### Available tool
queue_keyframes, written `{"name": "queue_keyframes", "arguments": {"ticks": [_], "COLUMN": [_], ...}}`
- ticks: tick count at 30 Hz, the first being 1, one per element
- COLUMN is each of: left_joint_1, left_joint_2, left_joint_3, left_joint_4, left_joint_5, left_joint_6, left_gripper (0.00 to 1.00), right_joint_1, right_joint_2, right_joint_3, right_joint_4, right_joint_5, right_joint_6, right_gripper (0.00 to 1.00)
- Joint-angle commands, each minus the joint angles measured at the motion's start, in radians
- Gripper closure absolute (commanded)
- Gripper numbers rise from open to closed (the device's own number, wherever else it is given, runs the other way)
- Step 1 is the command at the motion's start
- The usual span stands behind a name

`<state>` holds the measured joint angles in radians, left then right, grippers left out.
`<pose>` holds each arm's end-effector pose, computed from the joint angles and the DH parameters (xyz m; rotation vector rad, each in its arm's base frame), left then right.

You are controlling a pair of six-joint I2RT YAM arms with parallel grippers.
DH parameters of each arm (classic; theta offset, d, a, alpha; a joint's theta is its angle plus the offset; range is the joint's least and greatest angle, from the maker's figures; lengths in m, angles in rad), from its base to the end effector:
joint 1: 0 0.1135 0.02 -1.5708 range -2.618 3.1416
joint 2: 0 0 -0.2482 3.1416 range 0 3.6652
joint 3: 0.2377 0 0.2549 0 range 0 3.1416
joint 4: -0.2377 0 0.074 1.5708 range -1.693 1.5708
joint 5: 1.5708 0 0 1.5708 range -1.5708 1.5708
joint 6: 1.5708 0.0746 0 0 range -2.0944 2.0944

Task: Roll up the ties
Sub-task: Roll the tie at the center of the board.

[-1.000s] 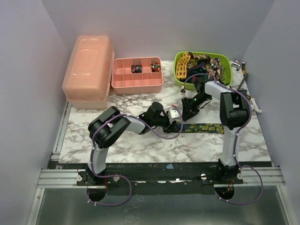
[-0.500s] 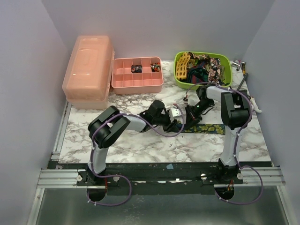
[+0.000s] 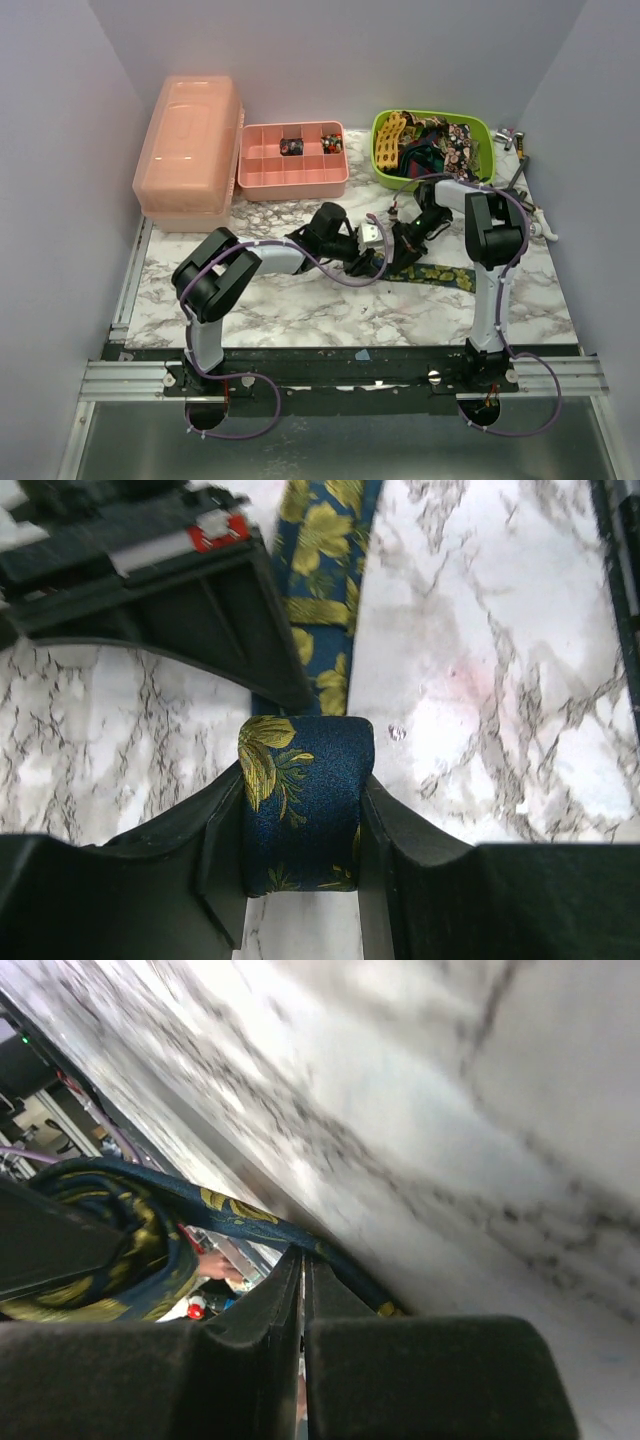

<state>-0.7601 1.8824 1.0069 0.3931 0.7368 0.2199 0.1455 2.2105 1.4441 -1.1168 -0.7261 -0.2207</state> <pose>0.2665 -0.3225 0.1380 1.3771 1.5718 -1.0857 0.3375 0.0995 0.0605 0.3303 -2.6642 -1.0332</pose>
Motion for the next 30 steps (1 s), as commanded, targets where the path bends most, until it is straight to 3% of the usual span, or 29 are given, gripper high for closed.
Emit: {"name": "queue_keyframes", "arguments": {"ticks": [1, 5, 8, 19, 23, 30], "left_joint_1": [0.01, 0.007, 0.005, -0.028, -0.032, -0.037], "left_joint_2": [-0.009, 0.042, 0.099, 0.145, 0.15, 0.152], "left_joint_3": [-0.041, -0.033, 0.037, 0.073, 0.078, 0.087], "left_joint_4": [-0.162, -0.273, -0.403, -0.492, -0.489, -0.488], "left_joint_5": [-0.036, -0.141, -0.199, -0.264, -0.27, -0.279], "left_joint_6": [0.093, 0.148, 0.165, 0.185, 0.171, 0.156], "left_gripper": [0.68, 0.68, 0.67, 0.62, 0.62, 0.61], "right_joint_1": [0.01, 0.018, 0.018, 0.019, 0.044, 0.079], "right_joint_2": [0.127, 0.148, 0.11, -0.076, -0.059, 0.024], "right_joint_3": [0.087, 0.136, 0.117, 0.109, 0.07, 0.032], "right_joint_4": [0.194, 0.16, 0.132, -0.075, -0.066, -0.026], "right_joint_5": [0.262, 0.252, 0.219, -0.185, -0.264, -0.262], "right_joint_6": [-0.056, -0.082, -0.118, -0.106, -0.072, -0.059], "right_gripper": [0.92, 0.92, 0.84, 0.3, 0.29, 0.49]}}
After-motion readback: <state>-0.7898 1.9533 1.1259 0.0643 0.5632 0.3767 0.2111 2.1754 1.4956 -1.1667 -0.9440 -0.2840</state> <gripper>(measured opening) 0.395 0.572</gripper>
